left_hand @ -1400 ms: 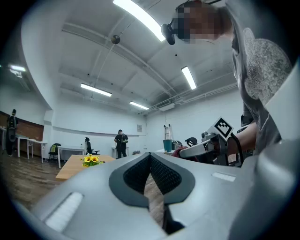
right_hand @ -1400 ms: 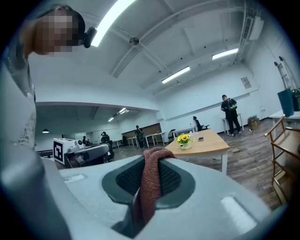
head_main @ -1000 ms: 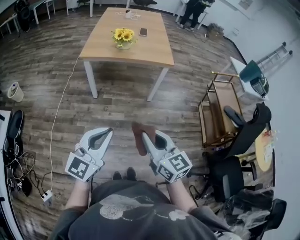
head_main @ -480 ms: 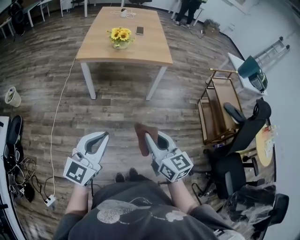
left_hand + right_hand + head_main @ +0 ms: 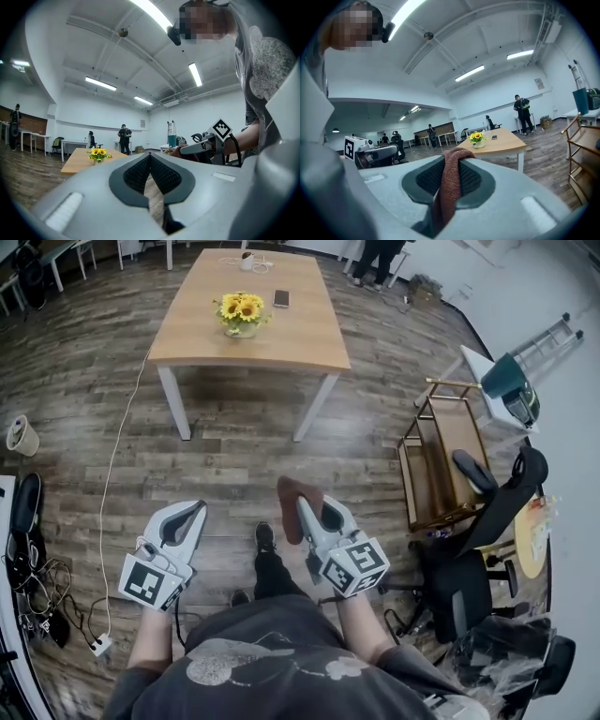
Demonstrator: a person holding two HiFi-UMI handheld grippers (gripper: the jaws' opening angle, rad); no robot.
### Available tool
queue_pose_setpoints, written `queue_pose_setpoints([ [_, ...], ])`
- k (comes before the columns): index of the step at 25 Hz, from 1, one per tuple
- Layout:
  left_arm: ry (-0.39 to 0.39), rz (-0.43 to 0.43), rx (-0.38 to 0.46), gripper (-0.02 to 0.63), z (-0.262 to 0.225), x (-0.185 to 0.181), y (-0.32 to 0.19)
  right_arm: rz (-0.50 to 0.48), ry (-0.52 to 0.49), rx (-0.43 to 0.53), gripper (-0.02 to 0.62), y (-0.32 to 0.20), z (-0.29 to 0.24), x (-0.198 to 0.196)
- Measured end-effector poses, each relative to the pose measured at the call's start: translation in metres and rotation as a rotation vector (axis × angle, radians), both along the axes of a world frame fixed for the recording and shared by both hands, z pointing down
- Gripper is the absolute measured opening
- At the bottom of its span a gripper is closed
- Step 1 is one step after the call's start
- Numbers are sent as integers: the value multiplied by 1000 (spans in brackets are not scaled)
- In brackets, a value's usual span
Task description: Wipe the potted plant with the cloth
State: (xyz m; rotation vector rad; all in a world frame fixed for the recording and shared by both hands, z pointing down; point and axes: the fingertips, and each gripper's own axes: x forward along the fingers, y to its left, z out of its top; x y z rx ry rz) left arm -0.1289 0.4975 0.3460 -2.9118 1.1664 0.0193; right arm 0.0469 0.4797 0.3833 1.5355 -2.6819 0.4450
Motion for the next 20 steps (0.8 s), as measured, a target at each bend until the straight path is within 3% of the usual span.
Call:
queue_pose_setpoints([
  [10,-4,-58,14,18,-6,24,-117,-34,-51,16,44,-136,-4,21],
  [20,-9,-127,2,18,-6,54,-223,-49,-58,6,44,-234,-1,69],
])
